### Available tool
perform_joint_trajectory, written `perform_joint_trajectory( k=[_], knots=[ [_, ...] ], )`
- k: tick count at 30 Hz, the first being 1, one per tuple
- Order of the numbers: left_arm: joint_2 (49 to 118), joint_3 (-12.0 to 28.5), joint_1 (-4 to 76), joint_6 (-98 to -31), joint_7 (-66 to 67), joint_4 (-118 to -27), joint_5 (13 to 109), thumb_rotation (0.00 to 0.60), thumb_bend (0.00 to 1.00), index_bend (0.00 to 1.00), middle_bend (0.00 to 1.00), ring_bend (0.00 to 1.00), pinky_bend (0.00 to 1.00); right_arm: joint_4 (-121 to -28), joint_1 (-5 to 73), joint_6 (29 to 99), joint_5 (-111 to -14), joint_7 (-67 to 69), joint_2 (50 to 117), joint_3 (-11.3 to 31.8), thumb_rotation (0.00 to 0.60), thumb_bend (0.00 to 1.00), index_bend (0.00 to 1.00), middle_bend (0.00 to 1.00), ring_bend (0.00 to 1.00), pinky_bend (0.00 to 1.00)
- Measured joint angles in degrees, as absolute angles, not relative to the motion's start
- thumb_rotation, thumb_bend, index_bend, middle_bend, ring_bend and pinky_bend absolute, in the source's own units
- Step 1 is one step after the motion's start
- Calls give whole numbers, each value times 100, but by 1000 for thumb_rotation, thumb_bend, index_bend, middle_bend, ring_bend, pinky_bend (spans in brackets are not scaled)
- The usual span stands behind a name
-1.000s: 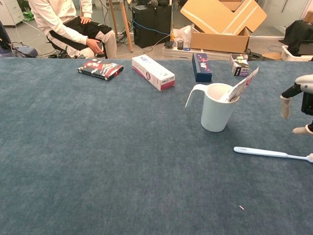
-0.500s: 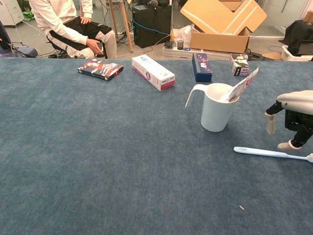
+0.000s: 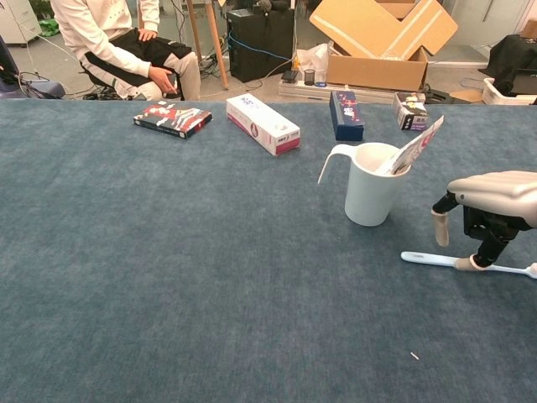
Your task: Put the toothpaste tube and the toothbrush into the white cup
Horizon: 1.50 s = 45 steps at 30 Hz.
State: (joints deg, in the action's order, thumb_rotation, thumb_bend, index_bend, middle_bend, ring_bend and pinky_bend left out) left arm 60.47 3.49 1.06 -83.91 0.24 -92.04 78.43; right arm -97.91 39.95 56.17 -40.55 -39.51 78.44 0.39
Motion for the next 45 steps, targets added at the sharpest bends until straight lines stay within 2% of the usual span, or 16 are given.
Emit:
perform_joint_trajectory(
  k=[33,45],
  knots=[
    [5997,335,69,-8466,-17,-9270,7896,600,0,218,405,245,251,-9411,4281,5558,-3780,-4124,8290,-60,600,208,526,1000,1000,1000],
    [5987,343,62,-8481,-34,-9274,7891,600,0,217,405,246,251,-9326,4344,5548,-3717,-4154,8373,-95,600,315,568,1000,1000,1000]
  ],
)
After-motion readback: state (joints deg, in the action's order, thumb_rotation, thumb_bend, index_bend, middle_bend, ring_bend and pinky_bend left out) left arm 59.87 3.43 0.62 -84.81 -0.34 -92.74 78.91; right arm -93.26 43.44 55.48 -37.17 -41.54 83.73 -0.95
